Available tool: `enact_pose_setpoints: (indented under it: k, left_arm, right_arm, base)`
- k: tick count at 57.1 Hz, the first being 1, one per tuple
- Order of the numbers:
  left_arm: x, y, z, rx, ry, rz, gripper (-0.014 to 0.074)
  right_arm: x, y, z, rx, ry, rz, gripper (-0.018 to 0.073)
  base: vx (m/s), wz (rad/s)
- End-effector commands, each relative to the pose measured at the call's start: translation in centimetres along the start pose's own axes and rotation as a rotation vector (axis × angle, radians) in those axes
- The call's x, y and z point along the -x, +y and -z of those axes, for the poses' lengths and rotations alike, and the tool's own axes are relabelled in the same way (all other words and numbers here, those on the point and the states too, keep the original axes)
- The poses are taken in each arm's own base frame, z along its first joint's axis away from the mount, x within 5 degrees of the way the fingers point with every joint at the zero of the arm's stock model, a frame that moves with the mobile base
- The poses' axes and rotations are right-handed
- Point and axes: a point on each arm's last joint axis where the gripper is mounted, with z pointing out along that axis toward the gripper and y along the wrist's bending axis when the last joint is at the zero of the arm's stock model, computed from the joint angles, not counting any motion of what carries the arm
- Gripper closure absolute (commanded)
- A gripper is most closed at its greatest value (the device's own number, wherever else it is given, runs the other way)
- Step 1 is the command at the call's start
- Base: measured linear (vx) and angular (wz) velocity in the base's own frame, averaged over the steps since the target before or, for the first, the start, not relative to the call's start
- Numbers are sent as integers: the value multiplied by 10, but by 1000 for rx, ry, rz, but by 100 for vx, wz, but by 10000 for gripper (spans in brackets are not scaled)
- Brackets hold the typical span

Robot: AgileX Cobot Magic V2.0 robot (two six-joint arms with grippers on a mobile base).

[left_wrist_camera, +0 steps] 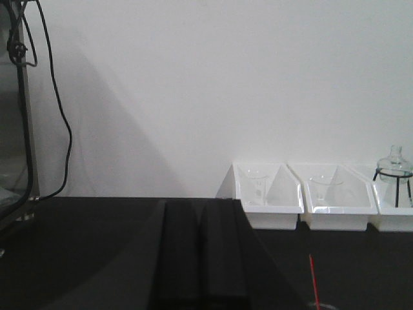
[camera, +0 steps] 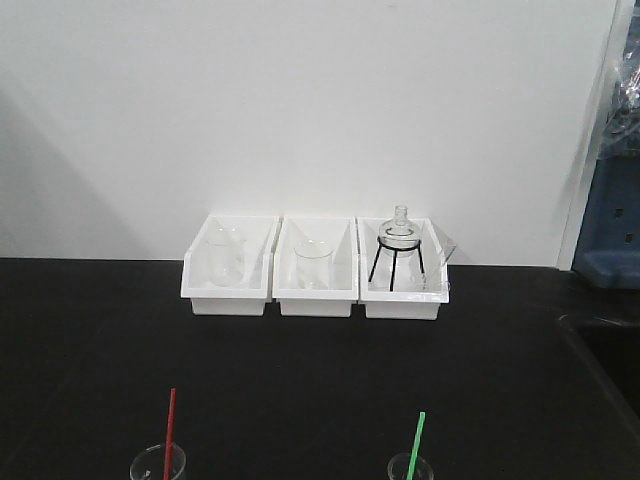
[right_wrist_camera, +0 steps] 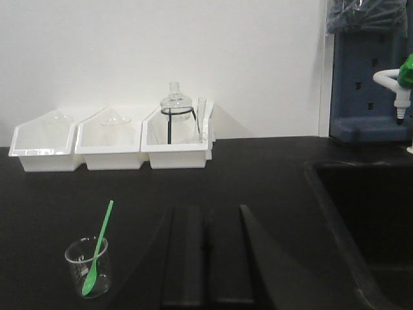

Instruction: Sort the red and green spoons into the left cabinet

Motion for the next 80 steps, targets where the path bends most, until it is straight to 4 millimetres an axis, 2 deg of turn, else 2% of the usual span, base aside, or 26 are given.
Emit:
enact_pose_setpoints:
  k: [1, 9, 27, 35, 47, 54, 62, 72, 80]
  left_arm:
    - [13, -1, -8, -12, -24, -15, 603]
    - [7, -1, -18, -9, 48, -16, 601]
    - [-2, -2, -35, -4, 153, 25, 573]
    - [-7, -2, -42, -1, 203, 30, 510]
    - [-13, -3, -51, -1, 261, 138, 360]
    - [-17, -4, -57, 2, 293, 167, 269]
    - [-17, -4, -63, 2, 282, 188, 207]
    - [-12, -4, -74, -5, 193, 190, 197]
    - [-15, -4, -83, -2, 202, 190, 197]
  right_arm:
    - [15, 1, -3, 1, -41, 48, 561]
    - [11, 0, -12, -10, 32, 100, 558]
    - [6, 1, -33, 0, 133, 99, 543]
    - [-2, 1, -44, -3, 229, 87, 524]
    - [-16, 0, -59, -5, 369, 104, 470]
    - [-21, 1, -68, 2, 403, 103, 421]
    - [-22, 2, -76, 7, 387, 54, 351]
    - [-22, 2, -85, -19, 348, -92, 235]
    - [-20, 2, -93, -23, 297, -125, 156]
  base:
    - [0, 0]
    - [0, 0]
    - [0, 0]
    - [0, 0]
    - [0, 0]
    - [0, 0]
    - [0, 0]
    - [0, 0]
    - [0, 0]
